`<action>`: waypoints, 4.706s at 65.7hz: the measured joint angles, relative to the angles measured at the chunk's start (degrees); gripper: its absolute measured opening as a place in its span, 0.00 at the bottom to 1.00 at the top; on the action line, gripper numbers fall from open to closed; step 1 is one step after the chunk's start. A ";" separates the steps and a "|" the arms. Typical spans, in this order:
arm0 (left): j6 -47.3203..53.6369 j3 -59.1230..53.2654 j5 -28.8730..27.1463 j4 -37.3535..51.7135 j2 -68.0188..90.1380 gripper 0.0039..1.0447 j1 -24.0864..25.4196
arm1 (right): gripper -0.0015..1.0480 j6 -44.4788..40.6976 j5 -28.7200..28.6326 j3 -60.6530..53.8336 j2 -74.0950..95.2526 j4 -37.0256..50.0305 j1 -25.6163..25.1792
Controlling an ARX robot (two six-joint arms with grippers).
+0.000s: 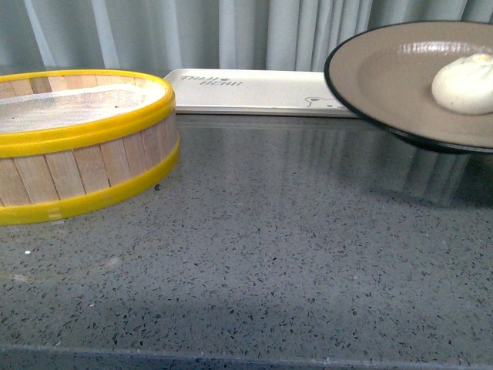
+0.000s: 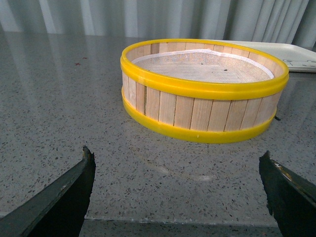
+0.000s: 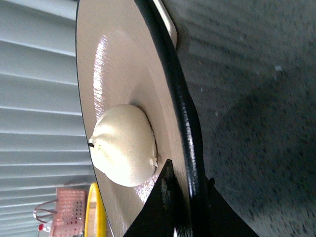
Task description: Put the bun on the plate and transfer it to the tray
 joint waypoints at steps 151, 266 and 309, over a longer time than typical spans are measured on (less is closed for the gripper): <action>0.00 0.00 0.00 0.00 0.00 0.94 0.00 | 0.12 6.36 -0.07 85.31 61.33 -36.41 9.27; 0.00 0.00 -0.02 0.00 -0.02 0.94 0.00 | 0.83 -54.42 35.01 -12.94 -46.51 -20.85 -2.08; 0.00 0.00 0.00 0.00 -0.02 0.94 0.00 | 0.02 -67.38 23.12 -29.81 -66.58 -24.87 5.77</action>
